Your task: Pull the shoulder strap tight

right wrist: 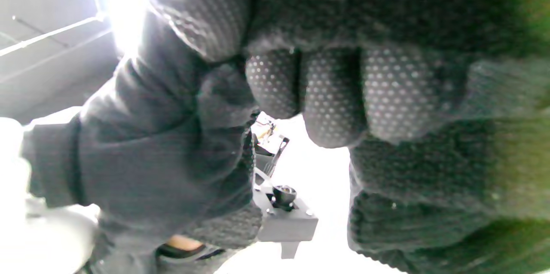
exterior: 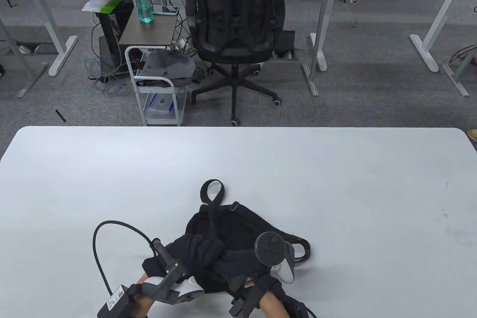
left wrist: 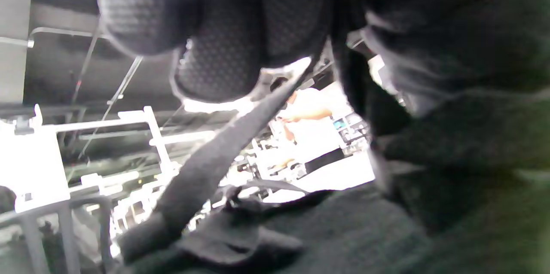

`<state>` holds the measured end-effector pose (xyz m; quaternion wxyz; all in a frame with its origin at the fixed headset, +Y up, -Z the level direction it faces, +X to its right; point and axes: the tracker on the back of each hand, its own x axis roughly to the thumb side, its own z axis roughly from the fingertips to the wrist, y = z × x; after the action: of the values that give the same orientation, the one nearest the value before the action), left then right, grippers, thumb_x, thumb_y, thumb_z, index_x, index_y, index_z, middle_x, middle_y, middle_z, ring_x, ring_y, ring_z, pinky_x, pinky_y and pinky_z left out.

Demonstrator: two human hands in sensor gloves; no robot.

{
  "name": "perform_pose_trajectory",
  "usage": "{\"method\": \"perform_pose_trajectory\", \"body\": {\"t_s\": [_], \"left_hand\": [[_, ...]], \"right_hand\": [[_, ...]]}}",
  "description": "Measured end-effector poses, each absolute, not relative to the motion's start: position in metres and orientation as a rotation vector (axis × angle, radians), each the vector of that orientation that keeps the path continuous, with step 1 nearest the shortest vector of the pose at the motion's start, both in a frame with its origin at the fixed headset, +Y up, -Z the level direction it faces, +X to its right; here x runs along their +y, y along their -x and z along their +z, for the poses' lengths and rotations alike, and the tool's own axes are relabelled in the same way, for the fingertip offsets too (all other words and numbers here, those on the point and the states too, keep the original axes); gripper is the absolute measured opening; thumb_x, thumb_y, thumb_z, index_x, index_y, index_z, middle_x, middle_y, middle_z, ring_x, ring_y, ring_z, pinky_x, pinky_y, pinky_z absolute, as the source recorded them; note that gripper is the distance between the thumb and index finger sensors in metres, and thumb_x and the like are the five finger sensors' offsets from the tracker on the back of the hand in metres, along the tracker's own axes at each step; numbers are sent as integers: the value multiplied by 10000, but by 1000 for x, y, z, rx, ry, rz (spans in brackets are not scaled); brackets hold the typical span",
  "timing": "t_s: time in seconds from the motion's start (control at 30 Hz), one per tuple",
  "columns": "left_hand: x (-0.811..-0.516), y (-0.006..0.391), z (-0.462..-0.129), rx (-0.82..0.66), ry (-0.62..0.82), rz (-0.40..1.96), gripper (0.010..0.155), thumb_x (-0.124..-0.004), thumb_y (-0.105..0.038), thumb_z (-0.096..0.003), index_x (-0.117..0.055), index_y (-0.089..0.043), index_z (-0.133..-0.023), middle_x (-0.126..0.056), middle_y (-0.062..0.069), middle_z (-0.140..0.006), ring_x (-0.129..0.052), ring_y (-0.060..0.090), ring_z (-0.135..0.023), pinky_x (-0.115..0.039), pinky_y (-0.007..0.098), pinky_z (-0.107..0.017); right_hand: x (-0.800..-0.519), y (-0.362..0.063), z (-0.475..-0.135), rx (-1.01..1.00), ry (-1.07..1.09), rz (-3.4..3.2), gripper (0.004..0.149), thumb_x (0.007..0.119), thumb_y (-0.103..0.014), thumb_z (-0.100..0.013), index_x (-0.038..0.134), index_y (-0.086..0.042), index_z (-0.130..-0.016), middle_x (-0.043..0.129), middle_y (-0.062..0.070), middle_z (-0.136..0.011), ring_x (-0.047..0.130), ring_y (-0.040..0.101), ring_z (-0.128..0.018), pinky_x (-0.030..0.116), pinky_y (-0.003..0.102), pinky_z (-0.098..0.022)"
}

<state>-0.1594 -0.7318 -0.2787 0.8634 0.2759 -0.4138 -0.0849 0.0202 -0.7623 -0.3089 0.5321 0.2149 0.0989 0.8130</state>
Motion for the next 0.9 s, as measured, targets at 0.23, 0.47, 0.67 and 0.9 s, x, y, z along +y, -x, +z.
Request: {"method": "perform_pose_trajectory", "body": {"t_s": [0.23,0.47,0.67,0.9], "left_hand": [[-733,169,-292,-825,-570,-226,654,-520,-451,-290,-570,-383,-939,-954,-121,-607,-1033,135,-578,-877,312,-445],[-732,188,-303,-731,-544,-218,654,-527,-452,-291,-572,-385,-940,-952,-117,-614,-1028,141,-587,-872,318,-453],[-726,175,-288,-773,-625,-289,646,-563,-437,-308,-593,-292,-937,-959,-117,-607,-1042,133,-566,-887,308,-432],[-726,156,-273,-856,-645,-267,649,-571,-436,-301,-606,-282,-931,-971,-108,-589,-1051,139,-546,-891,312,-418]], "right_hand": [[-763,-18,-310,278,-524,1928,421,799,-353,-458,1026,-13,-557,1102,162,-453,1068,343,-310,825,541,-411],[-763,-19,-311,353,-546,1934,418,806,-351,-459,1028,-10,-556,1103,167,-449,1065,350,-307,820,547,-408],[-766,-28,-312,287,-500,1994,497,844,-401,-446,952,0,-721,1025,226,-656,1014,420,-494,746,599,-486],[-763,-24,-309,234,-507,1905,448,819,-390,-449,983,-9,-618,1066,190,-544,1042,384,-403,780,575,-455]]}}
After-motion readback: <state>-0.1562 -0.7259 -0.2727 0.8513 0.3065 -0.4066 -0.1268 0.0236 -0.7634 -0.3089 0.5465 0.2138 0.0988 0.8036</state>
